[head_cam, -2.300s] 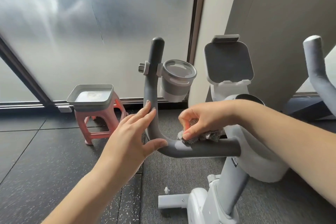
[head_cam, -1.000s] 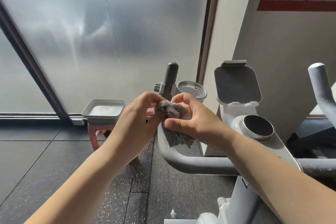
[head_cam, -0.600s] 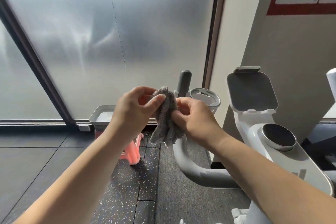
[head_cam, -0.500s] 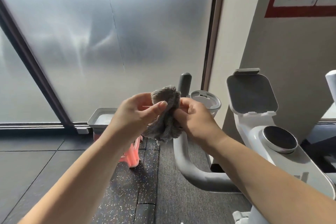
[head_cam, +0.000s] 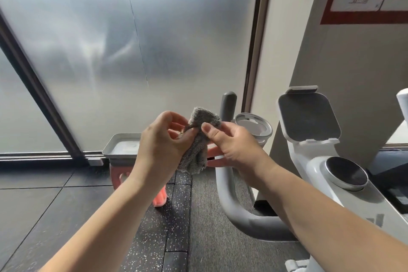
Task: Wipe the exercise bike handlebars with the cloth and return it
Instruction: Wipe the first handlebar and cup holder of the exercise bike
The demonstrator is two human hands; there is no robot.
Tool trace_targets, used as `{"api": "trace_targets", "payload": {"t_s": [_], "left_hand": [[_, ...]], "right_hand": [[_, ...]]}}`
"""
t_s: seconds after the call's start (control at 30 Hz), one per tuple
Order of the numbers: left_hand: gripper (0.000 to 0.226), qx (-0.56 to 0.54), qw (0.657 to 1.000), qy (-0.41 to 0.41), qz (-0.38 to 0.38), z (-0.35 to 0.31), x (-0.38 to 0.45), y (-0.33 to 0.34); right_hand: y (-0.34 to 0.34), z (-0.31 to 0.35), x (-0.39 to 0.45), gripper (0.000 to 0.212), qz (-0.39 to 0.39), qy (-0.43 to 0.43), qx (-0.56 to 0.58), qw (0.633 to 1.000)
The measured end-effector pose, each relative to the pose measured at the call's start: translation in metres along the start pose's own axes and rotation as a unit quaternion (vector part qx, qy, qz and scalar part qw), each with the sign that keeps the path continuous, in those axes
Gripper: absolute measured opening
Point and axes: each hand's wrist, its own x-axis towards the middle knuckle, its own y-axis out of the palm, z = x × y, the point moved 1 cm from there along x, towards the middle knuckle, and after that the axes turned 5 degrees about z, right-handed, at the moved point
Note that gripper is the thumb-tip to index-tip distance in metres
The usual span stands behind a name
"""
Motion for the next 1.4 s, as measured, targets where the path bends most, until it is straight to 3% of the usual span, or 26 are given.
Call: {"api": "trace_targets", "payload": {"t_s": [0.1, 0.17, 0.27, 0.37, 0.43, 0.5, 0.6, 0.73, 0.83, 0.97, 1.07, 1.2, 1.33, 1.4], "left_hand": [[0.019, 0.081, 0.995, 0.054, -0.013, -0.007, -0.006, 0.0], [0.023, 0.072, 0.996, 0.044, -0.006, -0.007, -0.009, -0.001], [0.028, -0.084, 0.995, -0.044, 0.037, -0.003, -0.009, -0.005], [0.038, -0.286, 0.942, -0.139, 0.107, 0.001, -0.007, -0.004], [0.042, -0.363, 0.908, -0.156, 0.139, 0.003, -0.007, -0.002], [0.043, -0.381, 0.9, -0.152, 0.145, 0.003, -0.007, 0.003], [0.033, -0.396, 0.9, -0.151, 0.105, 0.01, -0.001, 0.011], [0.029, -0.394, 0.906, -0.139, 0.059, 0.021, 0.023, 0.017], [0.027, -0.367, 0.924, -0.104, 0.039, 0.024, 0.051, 0.026], [0.035, -0.245, 0.967, -0.028, 0.069, 0.023, 0.084, 0.053], [0.043, -0.159, 0.98, 0.016, 0.117, 0.022, 0.086, 0.07], [0.035, -0.027, 0.992, 0.067, 0.101, 0.035, 0.081, 0.062], [0.031, 0.1, 0.969, 0.182, 0.136, 0.042, 0.085, 0.043], [0.033, 0.083, 0.98, 0.147, 0.108, 0.038, 0.093, 0.039]], "right_hand": [[-0.001, 0.001, 0.003, 0.027, -0.039, -0.009, 0.004, 0.999], [-0.003, 0.002, 0.004, 0.018, -0.046, -0.014, 0.007, 0.999], [-0.003, 0.003, 0.005, 0.01, -0.027, -0.021, 0.021, 0.999], [-0.002, 0.002, 0.006, 0.011, -0.012, -0.027, 0.071, 0.997], [-0.001, -0.001, 0.008, 0.021, -0.023, -0.028, 0.078, 0.996], [-0.005, -0.005, 0.011, 0.029, -0.052, -0.031, 0.02, 0.998], [-0.017, -0.008, 0.018, 0.023, -0.105, -0.057, -0.104, 0.987], [-0.042, -0.009, 0.027, 0.027, -0.201, -0.123, -0.222, 0.946], [-0.056, -0.009, 0.035, 0.044, -0.229, -0.141, -0.304, 0.914], [-0.062, -0.009, 0.05, 0.066, -0.203, -0.127, -0.315, 0.918], [-0.061, -0.015, 0.057, 0.068, -0.192, -0.126, -0.287, 0.93], [-0.062, -0.024, 0.061, 0.069, -0.19, -0.132, -0.271, 0.934], [-0.064, -0.023, 0.06, 0.069, -0.186, -0.129, -0.268, 0.936], [-0.064, -0.023, 0.059, 0.069, -0.187, -0.125, -0.275, 0.935]]}}
